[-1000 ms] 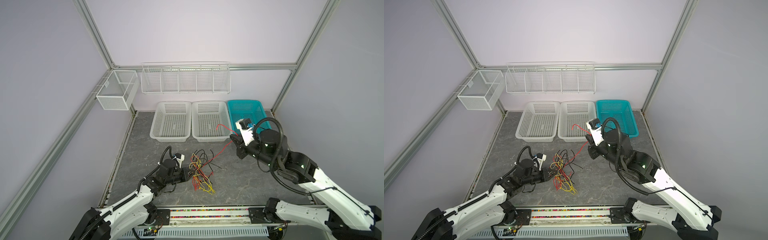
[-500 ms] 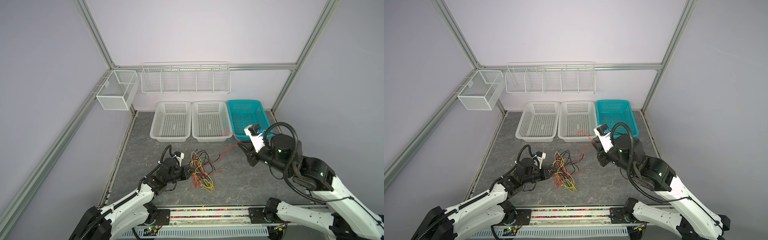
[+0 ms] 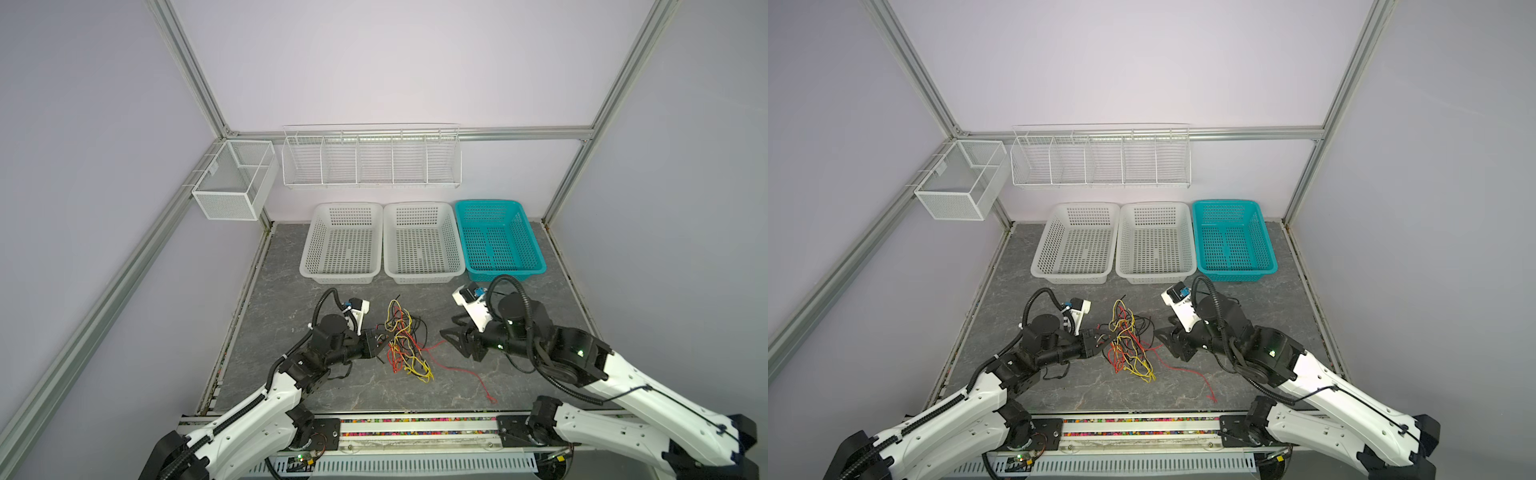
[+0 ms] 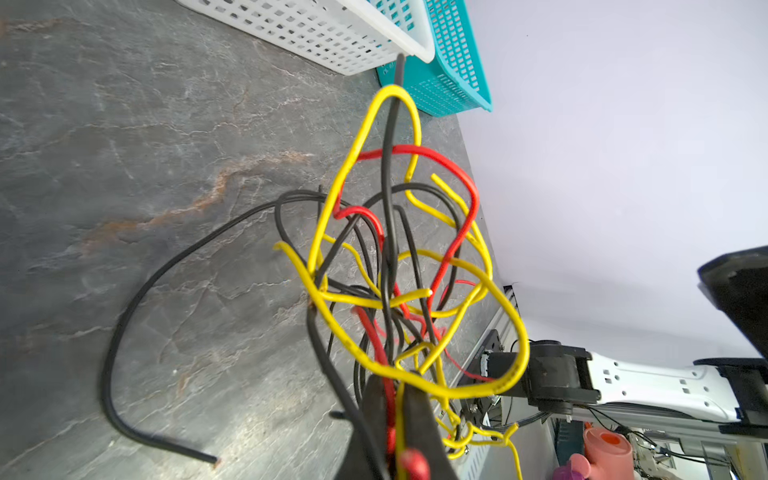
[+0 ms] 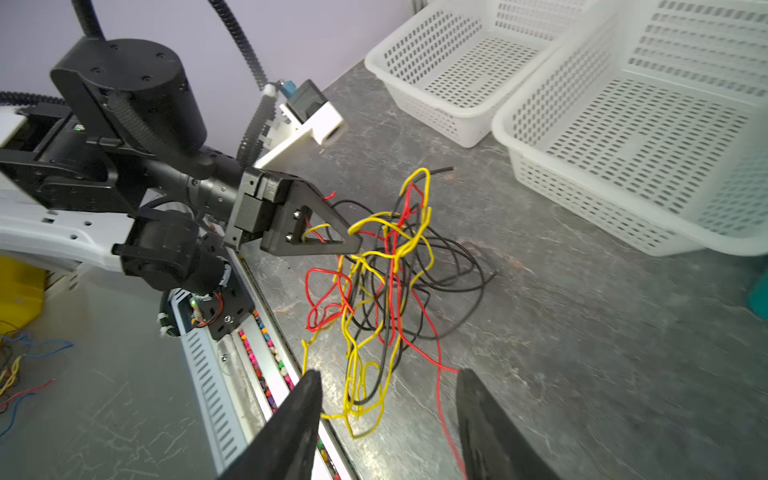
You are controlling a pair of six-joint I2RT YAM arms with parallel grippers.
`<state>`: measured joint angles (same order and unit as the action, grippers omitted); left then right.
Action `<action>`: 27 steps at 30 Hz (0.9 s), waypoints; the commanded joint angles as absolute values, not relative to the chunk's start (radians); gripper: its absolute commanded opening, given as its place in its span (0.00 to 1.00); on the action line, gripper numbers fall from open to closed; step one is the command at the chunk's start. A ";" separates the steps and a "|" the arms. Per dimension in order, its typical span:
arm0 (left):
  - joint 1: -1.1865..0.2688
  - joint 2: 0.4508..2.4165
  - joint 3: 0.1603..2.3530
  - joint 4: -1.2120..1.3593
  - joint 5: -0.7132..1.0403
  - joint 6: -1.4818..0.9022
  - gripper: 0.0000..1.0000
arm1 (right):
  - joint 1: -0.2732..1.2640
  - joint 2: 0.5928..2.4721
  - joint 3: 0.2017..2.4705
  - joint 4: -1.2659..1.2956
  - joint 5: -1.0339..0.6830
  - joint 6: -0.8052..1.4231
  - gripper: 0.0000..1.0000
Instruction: Untangle the cables
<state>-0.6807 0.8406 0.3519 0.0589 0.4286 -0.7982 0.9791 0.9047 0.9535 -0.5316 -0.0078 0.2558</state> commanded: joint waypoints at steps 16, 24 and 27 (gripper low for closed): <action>-0.676 0.763 0.388 0.080 0.477 -0.770 0.00 | 1.020 1.263 0.886 -0.235 0.066 0.303 0.35; -0.676 0.759 0.386 0.074 0.477 -0.765 0.00 | 1.010 1.298 0.844 -0.191 0.102 0.274 0.28; -0.677 0.759 0.387 0.062 0.473 -0.760 0.00 | 1.002 1.284 0.815 -0.171 0.095 0.271 0.28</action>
<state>-0.6807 0.7769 0.3519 0.0456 0.4618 -0.7750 1.0142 1.2942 0.8452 -0.2108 0.0818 0.2871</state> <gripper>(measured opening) 0.061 0.283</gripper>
